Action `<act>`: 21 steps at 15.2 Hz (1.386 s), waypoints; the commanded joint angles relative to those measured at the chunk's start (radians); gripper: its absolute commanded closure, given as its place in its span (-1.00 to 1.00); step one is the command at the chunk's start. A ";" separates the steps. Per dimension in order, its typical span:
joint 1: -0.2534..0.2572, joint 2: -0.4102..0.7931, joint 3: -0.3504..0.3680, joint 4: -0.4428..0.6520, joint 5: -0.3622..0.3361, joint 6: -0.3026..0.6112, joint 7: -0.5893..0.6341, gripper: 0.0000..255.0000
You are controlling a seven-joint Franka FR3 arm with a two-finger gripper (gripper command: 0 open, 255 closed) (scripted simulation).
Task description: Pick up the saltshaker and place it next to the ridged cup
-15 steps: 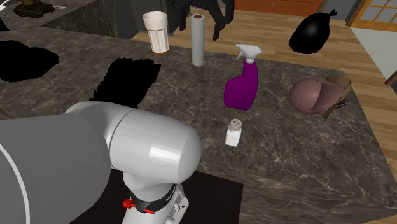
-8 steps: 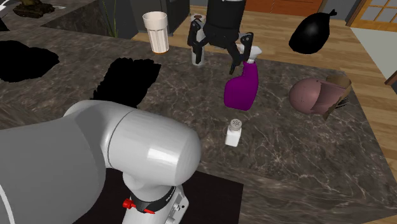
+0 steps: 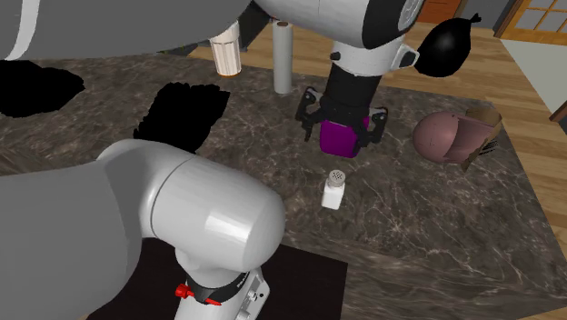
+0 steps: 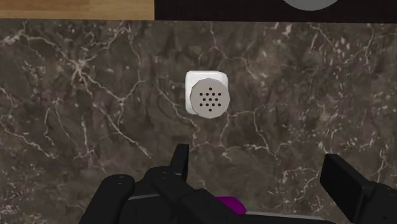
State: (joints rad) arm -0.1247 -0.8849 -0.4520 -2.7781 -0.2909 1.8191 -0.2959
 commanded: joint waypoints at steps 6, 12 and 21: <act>-0.044 0.072 -0.126 -0.074 -0.105 0.135 -0.104 -1.00; -0.050 0.105 -0.153 -0.120 -0.130 0.212 -0.103 -1.00; -0.050 0.105 -0.153 -0.120 -0.130 0.211 -0.103 1.00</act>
State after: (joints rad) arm -0.1749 -0.7800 -0.6052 -2.8977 -0.4210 2.0307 -0.3986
